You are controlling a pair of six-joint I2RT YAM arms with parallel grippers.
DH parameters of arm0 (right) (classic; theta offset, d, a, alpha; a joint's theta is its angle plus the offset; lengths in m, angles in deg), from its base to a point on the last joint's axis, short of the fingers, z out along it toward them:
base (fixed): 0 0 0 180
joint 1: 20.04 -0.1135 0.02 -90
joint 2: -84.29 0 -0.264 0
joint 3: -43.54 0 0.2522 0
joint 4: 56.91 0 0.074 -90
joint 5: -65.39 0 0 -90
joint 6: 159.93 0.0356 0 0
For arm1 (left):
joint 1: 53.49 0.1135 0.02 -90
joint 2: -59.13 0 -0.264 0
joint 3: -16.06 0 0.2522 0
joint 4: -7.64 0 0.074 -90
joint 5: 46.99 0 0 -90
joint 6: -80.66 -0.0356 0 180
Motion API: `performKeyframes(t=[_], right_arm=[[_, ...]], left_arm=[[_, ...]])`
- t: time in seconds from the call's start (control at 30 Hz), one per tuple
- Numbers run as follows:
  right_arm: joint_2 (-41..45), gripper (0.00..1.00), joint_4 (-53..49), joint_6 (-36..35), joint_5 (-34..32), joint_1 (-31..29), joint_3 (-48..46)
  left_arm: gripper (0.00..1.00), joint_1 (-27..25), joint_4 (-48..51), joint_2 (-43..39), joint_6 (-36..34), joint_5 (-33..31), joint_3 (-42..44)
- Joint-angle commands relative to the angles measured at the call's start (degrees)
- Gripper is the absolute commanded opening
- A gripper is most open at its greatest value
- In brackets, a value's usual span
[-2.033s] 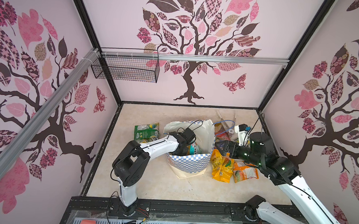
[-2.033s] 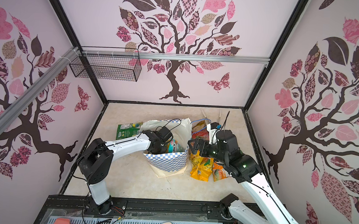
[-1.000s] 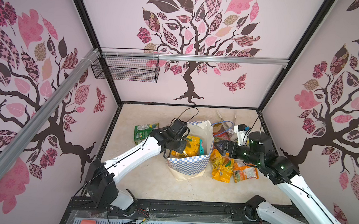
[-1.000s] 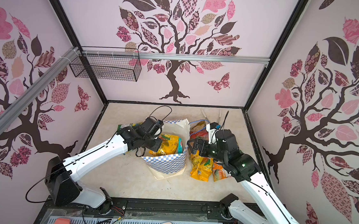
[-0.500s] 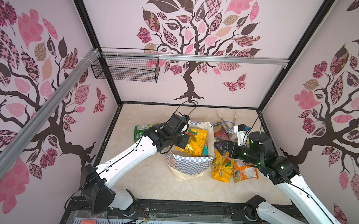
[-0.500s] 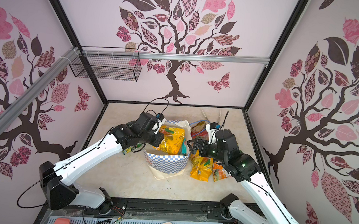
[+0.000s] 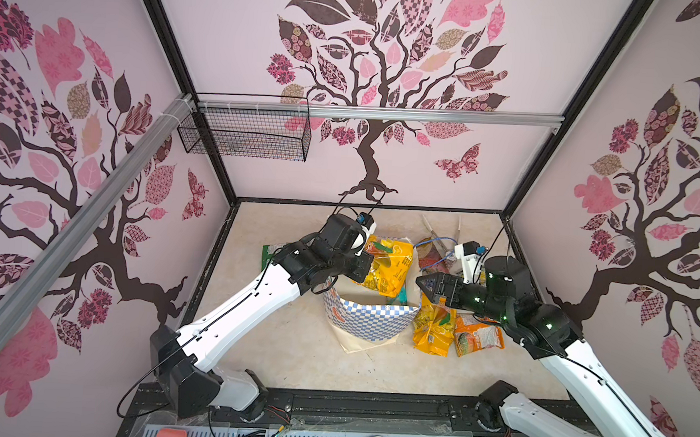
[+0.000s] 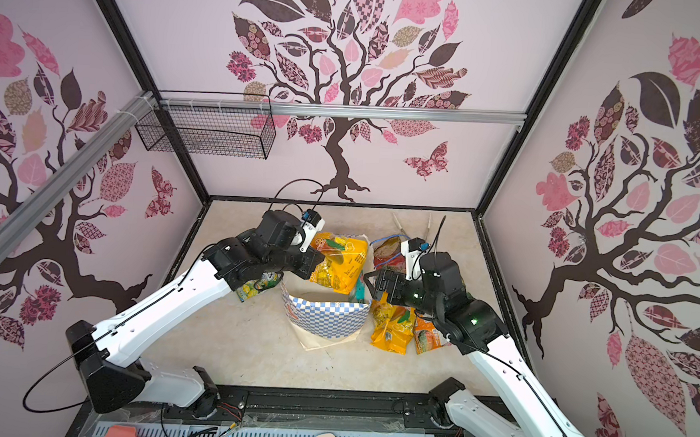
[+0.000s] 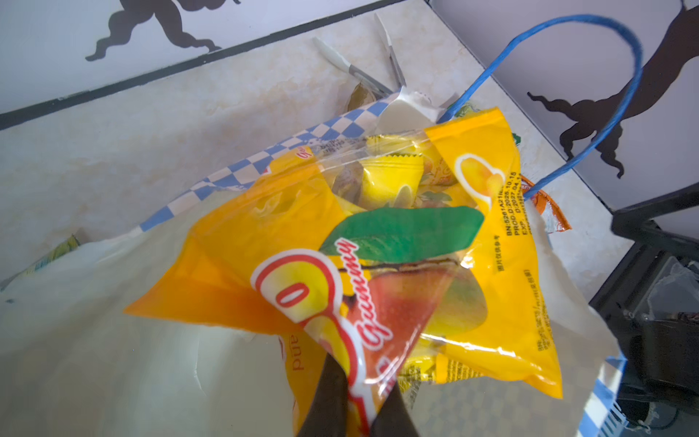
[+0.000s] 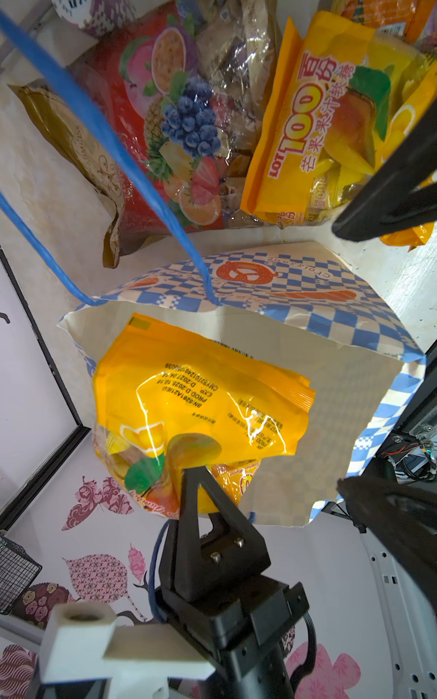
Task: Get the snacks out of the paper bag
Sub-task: 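Lift the yellow LOT100 bag up out of the paper bag with the left gripper, then hold the yellow bag up with the left gripper while the right gripper grasps it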
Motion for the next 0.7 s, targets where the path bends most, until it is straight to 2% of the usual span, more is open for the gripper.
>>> performKeyframes(t=[0.0,0.67], right_arm=[[0.27,1.0,0.55,0.28,0.3,-0.35,1.1],[0.56,1.0,0.56,0.6,0.18,-0.37,1.26]], left_arm=[[0.0,0.15,-8.14,-3.1,-0.74,1.95,-4.08],[0.0,0.08,-19.58,-6.69,3.7,7.45,-3.22]])
